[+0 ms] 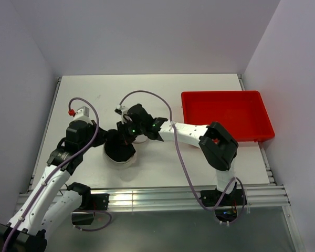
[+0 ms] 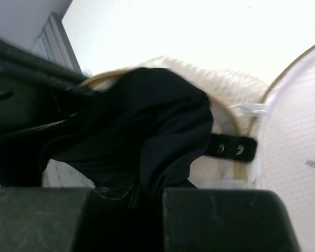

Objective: Place the bra in the laundry bag and zip it closed

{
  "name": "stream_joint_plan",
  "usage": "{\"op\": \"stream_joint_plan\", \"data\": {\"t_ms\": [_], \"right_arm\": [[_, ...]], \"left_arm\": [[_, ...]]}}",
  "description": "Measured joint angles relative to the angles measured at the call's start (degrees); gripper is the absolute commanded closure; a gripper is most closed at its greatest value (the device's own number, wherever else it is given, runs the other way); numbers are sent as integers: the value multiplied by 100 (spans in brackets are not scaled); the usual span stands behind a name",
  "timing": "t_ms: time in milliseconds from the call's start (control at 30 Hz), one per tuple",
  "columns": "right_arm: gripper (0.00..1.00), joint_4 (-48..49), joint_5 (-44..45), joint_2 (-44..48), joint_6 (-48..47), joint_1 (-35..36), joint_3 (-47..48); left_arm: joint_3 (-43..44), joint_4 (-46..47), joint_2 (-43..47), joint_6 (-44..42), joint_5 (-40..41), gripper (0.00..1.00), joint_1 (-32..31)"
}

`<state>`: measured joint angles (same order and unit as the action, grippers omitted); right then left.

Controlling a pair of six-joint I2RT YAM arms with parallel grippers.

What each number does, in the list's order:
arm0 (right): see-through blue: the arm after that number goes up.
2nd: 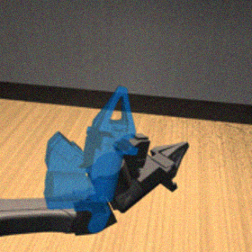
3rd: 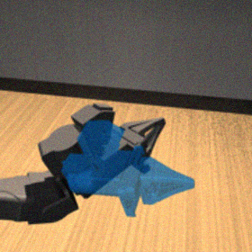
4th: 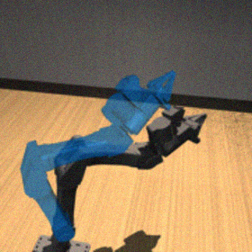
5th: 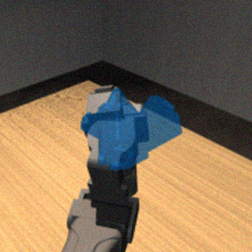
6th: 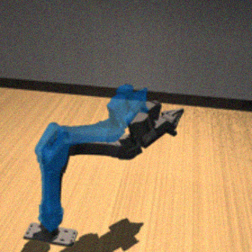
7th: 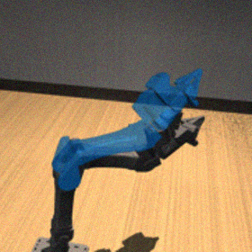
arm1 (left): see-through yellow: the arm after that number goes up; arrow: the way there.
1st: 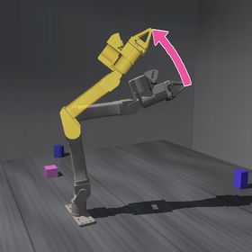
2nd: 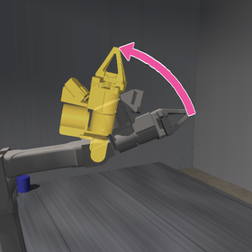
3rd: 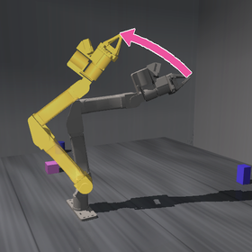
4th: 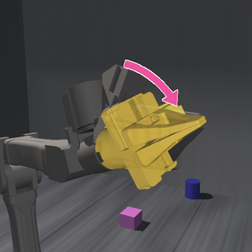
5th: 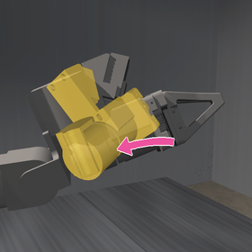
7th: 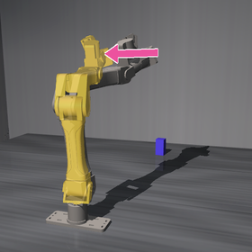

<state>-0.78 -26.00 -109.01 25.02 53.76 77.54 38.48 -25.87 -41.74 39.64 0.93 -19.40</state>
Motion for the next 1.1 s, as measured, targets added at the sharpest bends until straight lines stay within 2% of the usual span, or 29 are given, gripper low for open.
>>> {"op": "stream_joint_plan", "data": {"t_ms": [367, 567, 833, 1100], "right_arm": [[100, -968, 203, -57, -415, 398, 328], [100, -761, 789, -157, 243, 444, 332], [100, 68, 1738, -538, 1598, 256, 146], [100, 610, 2044, -479, 2044, 120, -385]], "left_arm": [[-153, 675, -52, 37, -74, 100, 52], [-411, 1187, 9, 382, -481, 100, 57], [-599, 525, 673, 678, -216, 100, 81], [-136, -74, 380, 535, 496, 100, 79]]}}
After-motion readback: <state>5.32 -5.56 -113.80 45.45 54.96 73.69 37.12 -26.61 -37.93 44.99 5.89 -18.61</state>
